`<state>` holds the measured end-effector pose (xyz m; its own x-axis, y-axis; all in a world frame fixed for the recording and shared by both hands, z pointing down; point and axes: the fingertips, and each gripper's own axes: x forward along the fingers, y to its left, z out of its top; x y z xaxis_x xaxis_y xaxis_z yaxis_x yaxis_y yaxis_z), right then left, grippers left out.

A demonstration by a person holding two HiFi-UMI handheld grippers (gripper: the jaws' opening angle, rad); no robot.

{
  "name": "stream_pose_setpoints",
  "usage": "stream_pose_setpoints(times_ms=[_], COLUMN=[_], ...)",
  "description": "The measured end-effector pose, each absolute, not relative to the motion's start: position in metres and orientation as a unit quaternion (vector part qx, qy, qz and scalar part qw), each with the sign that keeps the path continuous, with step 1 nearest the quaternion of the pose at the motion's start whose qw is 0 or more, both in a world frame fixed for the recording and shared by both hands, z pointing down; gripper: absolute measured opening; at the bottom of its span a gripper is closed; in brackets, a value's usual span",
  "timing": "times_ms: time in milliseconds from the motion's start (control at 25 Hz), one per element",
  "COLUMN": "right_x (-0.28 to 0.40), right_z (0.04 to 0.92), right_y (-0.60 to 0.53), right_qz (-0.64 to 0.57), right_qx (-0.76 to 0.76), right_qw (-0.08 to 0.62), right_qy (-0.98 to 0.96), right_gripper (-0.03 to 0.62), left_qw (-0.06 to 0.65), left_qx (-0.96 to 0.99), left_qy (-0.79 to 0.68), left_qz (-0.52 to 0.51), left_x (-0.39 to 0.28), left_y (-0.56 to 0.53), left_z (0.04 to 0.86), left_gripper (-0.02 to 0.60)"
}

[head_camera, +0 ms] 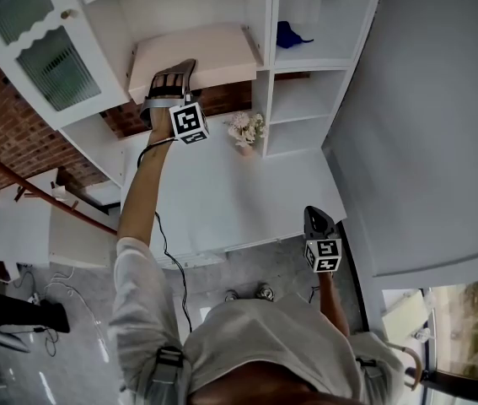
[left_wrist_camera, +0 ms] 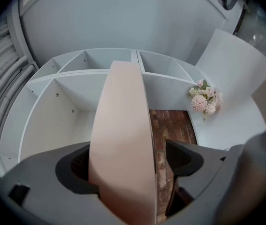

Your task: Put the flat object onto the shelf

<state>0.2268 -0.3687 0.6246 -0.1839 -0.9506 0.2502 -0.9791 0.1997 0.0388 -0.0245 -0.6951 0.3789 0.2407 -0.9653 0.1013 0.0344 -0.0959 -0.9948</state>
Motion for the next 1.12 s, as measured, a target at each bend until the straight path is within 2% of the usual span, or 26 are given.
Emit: stream_pose_setpoints(times_ms=[80, 320, 800, 1040, 1120], right_x=[0.227, 0.228, 0.215, 0.206, 0.201], right_z=[0.624, 0.62, 0.618, 0.618, 0.618], right_y=[-0.368, -0.368, -0.362, -0.358, -0.357], right_qz=[0.064, 0.06, 0.057, 0.057, 0.057], right_qx=[0.63, 0.632, 0.623, 0.617, 0.613], right_qw=[0.11, 0.108, 0.107, 0.11, 0.11], right_qy=[-0.766, -0.765, -0.773, -0.777, -0.78], right_gripper=[0.029, 0.029, 0.029, 0.029, 0.029], left_qw=[0.527, 0.496, 0.413, 0.308, 0.285], left_qx=[-0.586, -0.626, -0.733, -0.809, -0.815], left_qy=[0.396, 0.403, 0.464, 0.482, 0.492], left_qz=[-0.471, -0.447, -0.277, -0.137, -0.109], left_x=[-0.024, -0.022, -0.029, -0.037, -0.042], left_y=[-0.692, -0.684, -0.638, -0.607, -0.602], left_z=[0.381, 0.375, 0.32, 0.291, 0.291], left_gripper=[0.454, 0.491, 0.489, 0.481, 0.441])
